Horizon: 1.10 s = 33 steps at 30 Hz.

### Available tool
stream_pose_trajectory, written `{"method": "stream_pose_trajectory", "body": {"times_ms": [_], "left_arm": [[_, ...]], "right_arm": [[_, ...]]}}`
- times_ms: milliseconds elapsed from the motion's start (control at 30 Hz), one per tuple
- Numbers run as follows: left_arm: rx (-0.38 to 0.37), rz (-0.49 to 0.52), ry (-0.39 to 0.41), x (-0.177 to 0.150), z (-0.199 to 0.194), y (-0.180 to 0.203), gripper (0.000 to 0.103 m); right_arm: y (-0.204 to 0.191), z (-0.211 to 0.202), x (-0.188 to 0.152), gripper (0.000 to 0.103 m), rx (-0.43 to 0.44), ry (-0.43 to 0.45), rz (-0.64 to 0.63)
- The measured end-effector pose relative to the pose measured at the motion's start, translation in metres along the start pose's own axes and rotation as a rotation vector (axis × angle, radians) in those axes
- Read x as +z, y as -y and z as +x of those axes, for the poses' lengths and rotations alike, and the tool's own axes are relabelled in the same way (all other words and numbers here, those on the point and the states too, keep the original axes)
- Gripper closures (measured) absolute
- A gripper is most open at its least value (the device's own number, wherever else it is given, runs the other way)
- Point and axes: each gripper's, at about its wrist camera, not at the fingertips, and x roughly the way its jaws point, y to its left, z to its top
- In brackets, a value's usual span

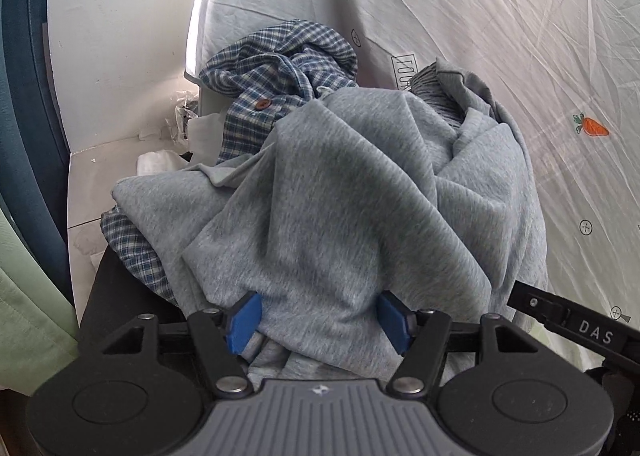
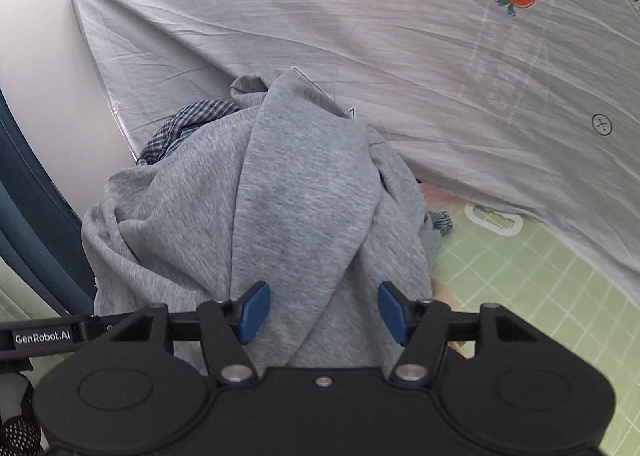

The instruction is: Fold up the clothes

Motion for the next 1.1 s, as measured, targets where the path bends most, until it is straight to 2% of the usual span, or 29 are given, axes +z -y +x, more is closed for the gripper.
{"method": "stream_pose_trajectory", "body": {"times_ms": [67, 133, 167, 233, 333, 433, 533, 700, 967, 1100], "left_arm": [[0.003, 0.002, -0.005, -0.002, 0.004, 0.000, 0.043], [0.000, 0.000, -0.006, -0.003, 0.004, -0.001, 0.047], [-0.001, 0.000, -0.005, -0.003, 0.004, -0.001, 0.049], [-0.001, 0.001, -0.005, -0.004, 0.002, 0.000, 0.054], [0.004, 0.012, -0.008, -0.007, -0.002, 0.002, 0.059], [0.009, 0.022, -0.011, -0.010, -0.006, 0.004, 0.065], [0.008, 0.036, -0.018, -0.016, -0.009, 0.005, 0.076], [-0.020, 0.038, -0.043, -0.031, -0.015, 0.004, 0.085], [-0.033, 0.084, -0.077, -0.064, -0.022, 0.014, 0.088], [-0.045, 0.114, -0.110, -0.084, -0.024, 0.020, 0.093]], "right_arm": [[-0.001, 0.010, 0.000, 0.049, 0.009, -0.017, -0.005], [-0.004, 0.011, -0.002, 0.070, 0.011, -0.011, -0.022], [-0.005, 0.012, -0.003, 0.073, 0.012, -0.008, -0.031], [-0.008, 0.013, -0.006, 0.085, 0.014, -0.002, -0.048], [-0.008, 0.008, -0.012, 0.093, 0.012, 0.013, -0.088], [-0.003, -0.001, -0.016, 0.095, 0.004, 0.024, -0.092], [-0.001, -0.013, -0.022, 0.095, -0.018, 0.038, -0.110], [0.002, -0.034, -0.034, 0.096, -0.049, 0.056, -0.117], [0.016, -0.061, -0.065, 0.096, -0.090, 0.053, -0.072], [0.028, -0.081, -0.082, 0.097, -0.135, 0.062, -0.043]]}}
